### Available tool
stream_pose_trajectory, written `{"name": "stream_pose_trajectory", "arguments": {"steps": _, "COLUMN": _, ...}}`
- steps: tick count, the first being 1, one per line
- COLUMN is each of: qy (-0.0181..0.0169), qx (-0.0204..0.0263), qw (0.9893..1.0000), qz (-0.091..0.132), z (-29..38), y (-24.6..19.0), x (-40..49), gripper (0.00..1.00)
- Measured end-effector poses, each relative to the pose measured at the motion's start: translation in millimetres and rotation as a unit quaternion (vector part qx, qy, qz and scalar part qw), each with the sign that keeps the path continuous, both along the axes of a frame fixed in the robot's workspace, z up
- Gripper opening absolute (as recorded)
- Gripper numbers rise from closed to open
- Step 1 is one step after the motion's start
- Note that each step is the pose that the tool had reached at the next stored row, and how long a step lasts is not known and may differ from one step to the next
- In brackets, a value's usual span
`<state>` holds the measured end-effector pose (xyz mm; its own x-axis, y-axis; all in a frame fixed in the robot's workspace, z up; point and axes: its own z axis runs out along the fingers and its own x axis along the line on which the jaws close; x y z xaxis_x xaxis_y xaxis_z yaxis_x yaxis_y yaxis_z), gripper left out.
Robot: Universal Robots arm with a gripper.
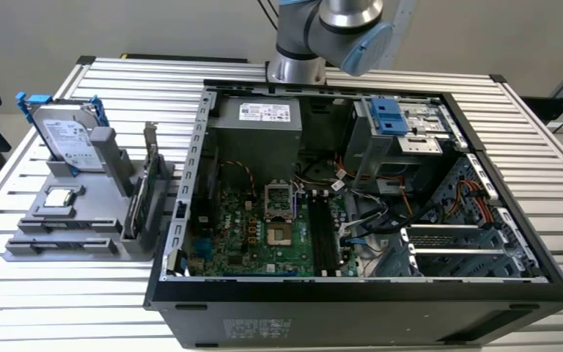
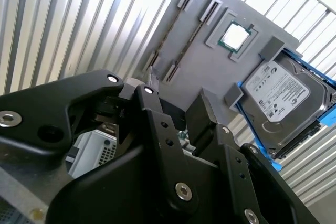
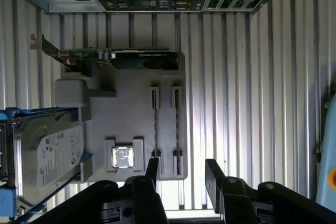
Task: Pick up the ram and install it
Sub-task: 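Pick up the ram and move it above insertion slot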
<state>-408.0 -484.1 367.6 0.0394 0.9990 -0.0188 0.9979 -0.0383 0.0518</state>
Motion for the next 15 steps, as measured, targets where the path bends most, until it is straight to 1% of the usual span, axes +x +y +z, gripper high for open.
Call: {"name": "stream_pose_trajectory", "arguments": {"steps": 15, "qy": 0.0000, "qx": 0.0000, "qw": 1.0000, "qz": 0.001, "z": -8.5, "y": 0.0, "x": 0.2, "gripper": 1.00}}
